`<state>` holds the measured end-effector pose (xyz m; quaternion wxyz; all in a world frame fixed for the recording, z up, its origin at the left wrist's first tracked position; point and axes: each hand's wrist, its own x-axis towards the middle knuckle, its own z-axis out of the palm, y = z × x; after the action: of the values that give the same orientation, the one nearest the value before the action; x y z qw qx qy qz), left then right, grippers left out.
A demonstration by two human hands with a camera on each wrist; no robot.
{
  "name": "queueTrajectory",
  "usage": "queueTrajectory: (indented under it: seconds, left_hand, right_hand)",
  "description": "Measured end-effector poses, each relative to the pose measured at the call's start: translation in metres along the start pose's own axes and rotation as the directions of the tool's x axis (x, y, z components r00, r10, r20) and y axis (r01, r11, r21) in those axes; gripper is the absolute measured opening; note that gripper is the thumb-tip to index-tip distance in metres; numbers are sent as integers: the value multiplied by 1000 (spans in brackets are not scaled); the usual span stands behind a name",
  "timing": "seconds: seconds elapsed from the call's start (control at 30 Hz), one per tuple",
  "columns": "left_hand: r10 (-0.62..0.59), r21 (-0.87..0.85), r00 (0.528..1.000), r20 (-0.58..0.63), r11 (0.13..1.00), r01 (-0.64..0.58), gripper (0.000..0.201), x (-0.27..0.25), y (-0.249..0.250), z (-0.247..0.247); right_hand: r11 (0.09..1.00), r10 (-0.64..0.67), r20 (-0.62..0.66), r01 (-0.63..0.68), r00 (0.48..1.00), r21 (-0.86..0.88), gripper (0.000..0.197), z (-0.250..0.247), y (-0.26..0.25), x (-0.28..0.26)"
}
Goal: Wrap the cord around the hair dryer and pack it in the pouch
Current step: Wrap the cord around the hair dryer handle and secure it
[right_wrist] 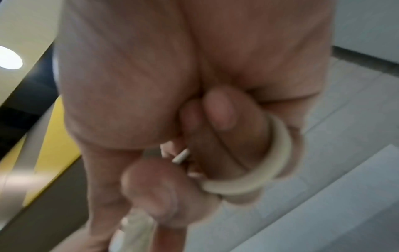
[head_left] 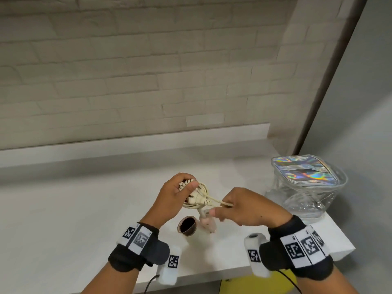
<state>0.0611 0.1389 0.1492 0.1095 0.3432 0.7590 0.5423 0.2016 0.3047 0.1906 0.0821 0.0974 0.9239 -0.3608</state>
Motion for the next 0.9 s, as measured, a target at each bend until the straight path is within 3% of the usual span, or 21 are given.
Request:
queueTrajectory:
  seconds: [0.07, 0.17, 0.27, 0.33, 0.43, 0.53, 0.6, 0.7, 0.8, 0.9]
  left_hand:
    - [-93, -144, 995, 26, 985, 96, 9, -2, 5, -4]
    - [-162, -272, 985, 68, 946, 174, 18, -4, 9, -4]
    - [-101, -62, 990, -95, 994, 95, 18, -2, 7, -1]
    - [6, 159, 987, -158, 987, 19, 15, 0, 5, 0]
    - [126, 410, 984, -124, 910, -65, 15, -3, 2, 1]
    - [190, 484, 980, -51, 863, -142, 25, -6, 5, 7]
    - [220, 474, 975, 1, 859, -194, 31, -9, 6, 9]
    - [226, 436, 974, 29, 874, -216, 29, -11, 6, 10]
    - [216, 448, 976, 2, 873, -194, 22, -13, 6, 13]
    - [199, 387, 980, -7, 904, -181, 18, -18, 8, 16]
  right_hand:
    - [999, -47, -75, 48, 996, 15, 31, 1, 10, 4]
    - [986, -134, -191, 150, 972, 73, 33, 10, 23, 8]
    - [952, -225, -398, 288, 889, 105, 8, 18, 25, 13]
    - [940, -320, -459, 337, 829, -47, 3, 24, 21, 16]
    - [878, -477, -528, 359, 703, -316, 17, 25, 11, 16]
    - [817, -574, -601, 340, 556, -466, 21, 15, -2, 18]
    - [837, -544, -665, 281, 512, -469, 23, 6, -5, 24]
    - [902, -426, -716, 200, 553, -383, 23, -1, -4, 37]
    - [956, -294, -681, 201, 670, -215, 12, -1, -5, 49]
    - [976, -215, -538, 158, 815, -151, 12, 0, -7, 63]
